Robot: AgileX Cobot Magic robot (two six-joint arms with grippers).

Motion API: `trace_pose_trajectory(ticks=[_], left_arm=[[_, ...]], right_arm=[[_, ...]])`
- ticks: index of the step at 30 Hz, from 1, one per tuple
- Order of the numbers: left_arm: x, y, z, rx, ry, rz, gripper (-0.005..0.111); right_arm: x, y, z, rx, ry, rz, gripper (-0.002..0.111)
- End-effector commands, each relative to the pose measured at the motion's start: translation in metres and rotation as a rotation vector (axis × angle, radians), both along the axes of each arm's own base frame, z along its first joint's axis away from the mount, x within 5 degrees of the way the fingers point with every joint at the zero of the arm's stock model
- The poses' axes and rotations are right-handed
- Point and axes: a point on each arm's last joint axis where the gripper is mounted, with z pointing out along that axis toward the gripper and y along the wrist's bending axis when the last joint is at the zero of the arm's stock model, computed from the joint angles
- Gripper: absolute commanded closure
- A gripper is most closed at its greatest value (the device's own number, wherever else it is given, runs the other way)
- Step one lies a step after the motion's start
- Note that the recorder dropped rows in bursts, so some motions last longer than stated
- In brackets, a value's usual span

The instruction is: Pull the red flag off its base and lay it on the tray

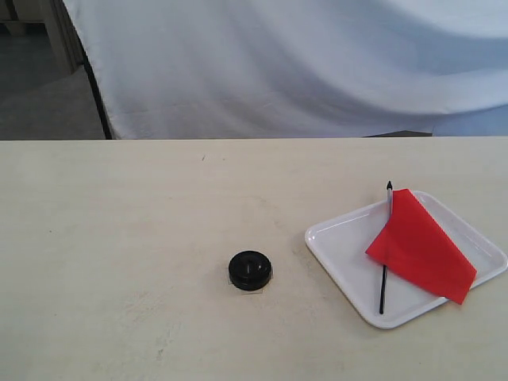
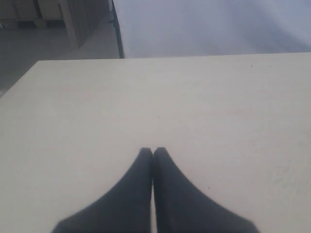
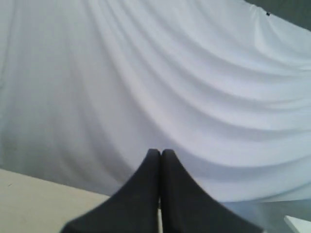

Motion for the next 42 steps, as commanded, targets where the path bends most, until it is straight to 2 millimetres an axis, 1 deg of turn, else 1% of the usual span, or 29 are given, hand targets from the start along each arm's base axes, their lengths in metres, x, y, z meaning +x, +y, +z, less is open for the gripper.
trace_pose_trajectory(ticks=[1, 5, 7, 9, 11, 17, 20, 25, 26, 27, 28, 30, 34, 35, 36, 37, 41, 42], left_arm=[[0.0, 0.0, 0.0, -0.003, -0.006, -0.001, 0.107], [0.0, 0.0, 0.0, -0.003, -0.006, -0.001, 0.107], [0.0, 0.0, 0.0, -0.003, -0.006, -0.001, 0.107], [0.0, 0.0, 0.0, -0.003, -0.006, -0.001, 0.107], [0.0, 0.0, 0.0, -0.003, -0.006, -0.001, 0.107], [0.0, 0.0, 0.0, -0.003, -0.006, -0.001, 0.107], [0.0, 0.0, 0.0, -0.003, -0.006, -0.001, 0.107], [0.0, 0.0, 0.0, -0.003, -0.006, -0.001, 0.107], [0.0, 0.0, 0.0, -0.003, -0.006, -0.001, 0.107], [0.0, 0.0, 0.0, -0.003, -0.006, -0.001, 0.107], [0.0, 0.0, 0.0, -0.003, -0.006, -0.001, 0.107], [0.0, 0.0, 0.0, -0.003, -0.006, -0.001, 0.107], [0.0, 0.0, 0.0, -0.003, -0.006, -0.001, 0.107], [0.0, 0.0, 0.0, -0.003, -0.006, -0.001, 0.107], [0.0, 0.0, 0.0, -0.003, -0.006, -0.001, 0.107], [0.0, 0.0, 0.0, -0.003, -0.006, -0.001, 0.107], [0.0, 0.0, 0.0, -0.003, -0.006, -0.001, 0.107], [0.0, 0.0, 0.0, -0.003, -0.006, -0.001, 0.107]], right_arm=[[-0.026, -0.004, -0.014, -0.024, -0.062, -0.042, 0.109], [-0.041, -0.004, -0.032, -0.023, -0.096, -0.04, 0.109], [-0.043, -0.004, -0.041, -0.026, -0.098, -0.042, 0.109], [-0.034, -0.004, -0.045, -0.026, -0.061, -0.042, 0.109], [-0.033, -0.004, -0.05, -0.011, -0.017, -0.036, 0.109], [-0.015, -0.002, -0.051, -0.004, -0.045, -0.007, 0.109], [0.003, 0.0, -0.054, 0.008, -0.054, 0.011, 0.109], [0.047, 0.001, -0.072, 0.038, -0.054, 0.041, 0.109], [0.068, 0.0, -0.085, 0.042, -0.039, 0.038, 0.109], [0.075, 0.0, -0.091, 0.044, -0.03, 0.037, 0.109], [0.094, -0.001, -0.107, 0.051, -0.006, 0.034, 0.109], [0.109, -0.001, -0.124, 0.054, 0.025, 0.031, 0.109], [0.134, -0.002, -0.152, 0.057, 0.01, 0.023, 0.109], [0.144, -0.002, -0.164, 0.086, -0.017, 0.033, 0.109], [0.149, -0.002, -0.171, 0.105, -0.025, 0.036, 0.109], [0.157, -0.003, -0.185, 0.112, -0.041, 0.031, 0.109], [0.171, -0.005, -0.219, 0.201, -0.09, 0.028, 0.109], [0.173, -0.006, -0.225, 0.202, -0.096, 0.025, 0.109]])
